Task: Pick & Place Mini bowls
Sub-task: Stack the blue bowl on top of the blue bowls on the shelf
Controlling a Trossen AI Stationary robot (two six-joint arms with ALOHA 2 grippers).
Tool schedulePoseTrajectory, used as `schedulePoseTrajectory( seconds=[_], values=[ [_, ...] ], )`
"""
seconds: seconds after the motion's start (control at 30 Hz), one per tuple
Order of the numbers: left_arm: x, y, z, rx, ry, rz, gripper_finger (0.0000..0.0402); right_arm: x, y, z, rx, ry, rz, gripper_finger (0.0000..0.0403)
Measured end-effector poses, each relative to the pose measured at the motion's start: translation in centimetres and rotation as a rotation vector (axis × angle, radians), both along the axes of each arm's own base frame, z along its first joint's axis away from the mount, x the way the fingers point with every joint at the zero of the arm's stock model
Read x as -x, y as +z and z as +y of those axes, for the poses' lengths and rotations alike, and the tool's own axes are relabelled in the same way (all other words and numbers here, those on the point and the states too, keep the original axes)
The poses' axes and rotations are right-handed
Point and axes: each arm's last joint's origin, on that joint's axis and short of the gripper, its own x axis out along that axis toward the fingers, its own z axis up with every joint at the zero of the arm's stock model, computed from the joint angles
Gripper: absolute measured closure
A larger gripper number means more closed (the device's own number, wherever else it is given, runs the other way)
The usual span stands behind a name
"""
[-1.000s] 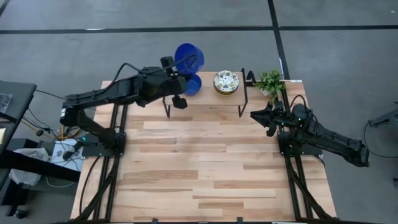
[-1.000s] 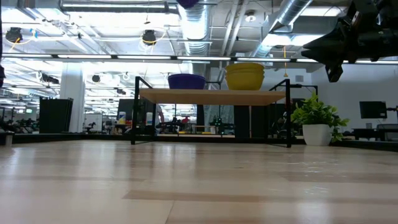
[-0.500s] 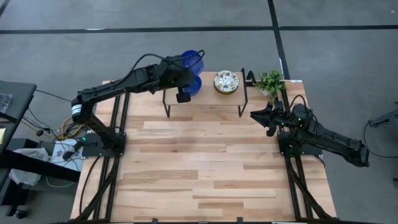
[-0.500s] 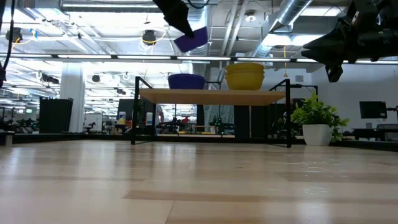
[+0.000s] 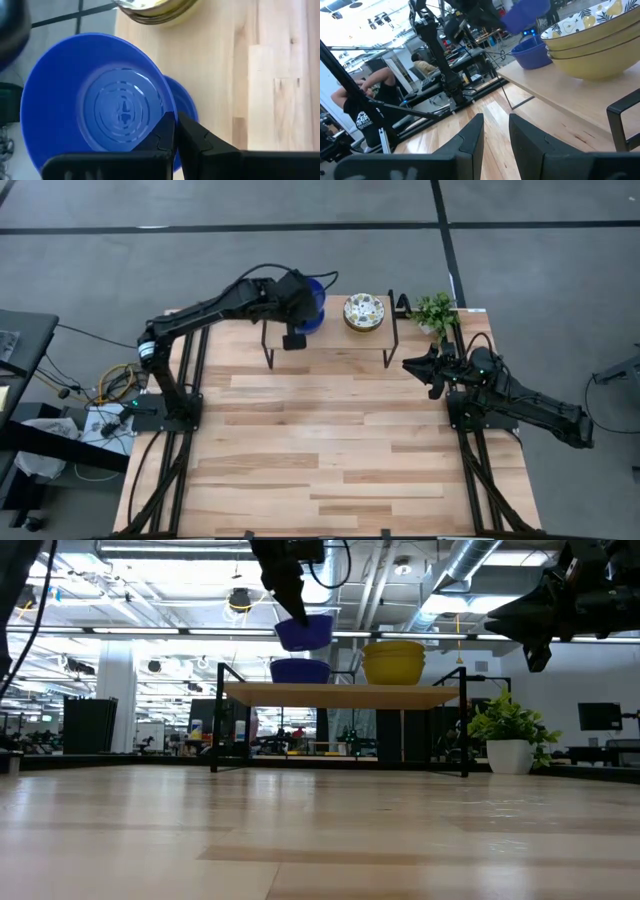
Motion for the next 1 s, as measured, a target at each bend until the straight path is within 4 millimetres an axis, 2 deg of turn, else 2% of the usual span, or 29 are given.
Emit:
schedulePoseTrajectory(
  seconds=[0.17,1.0],
  values=[
    [-0.68,-0.71,0.24,0.01,-0.004,0.023,0.0394,0.0,0.0,0.0,0.0,0.0,0.0,0.0321],
    [-0.35,-1.04,0.77,0.066,0.035,0.029,0.0394,0.0,0.0,0.0,0.001,0.0,0.0,0.0321]
  ],
)
